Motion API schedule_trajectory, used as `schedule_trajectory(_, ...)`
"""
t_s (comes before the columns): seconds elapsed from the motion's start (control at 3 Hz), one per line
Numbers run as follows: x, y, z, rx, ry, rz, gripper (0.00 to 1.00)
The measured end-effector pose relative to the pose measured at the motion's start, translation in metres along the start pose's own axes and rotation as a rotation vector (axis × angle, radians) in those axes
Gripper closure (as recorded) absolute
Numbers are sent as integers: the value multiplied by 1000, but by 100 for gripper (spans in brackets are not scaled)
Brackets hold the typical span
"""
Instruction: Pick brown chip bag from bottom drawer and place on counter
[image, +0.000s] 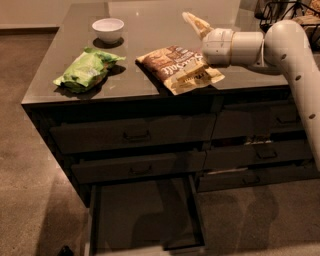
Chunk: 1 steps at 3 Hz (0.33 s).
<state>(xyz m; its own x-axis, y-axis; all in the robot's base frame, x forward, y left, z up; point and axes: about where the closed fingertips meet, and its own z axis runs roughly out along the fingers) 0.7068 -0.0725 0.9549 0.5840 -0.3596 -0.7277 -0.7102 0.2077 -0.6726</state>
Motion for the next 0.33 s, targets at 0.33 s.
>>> schedule_trajectory(0.33, 0, 0, 0, 0, 0, 0, 0)
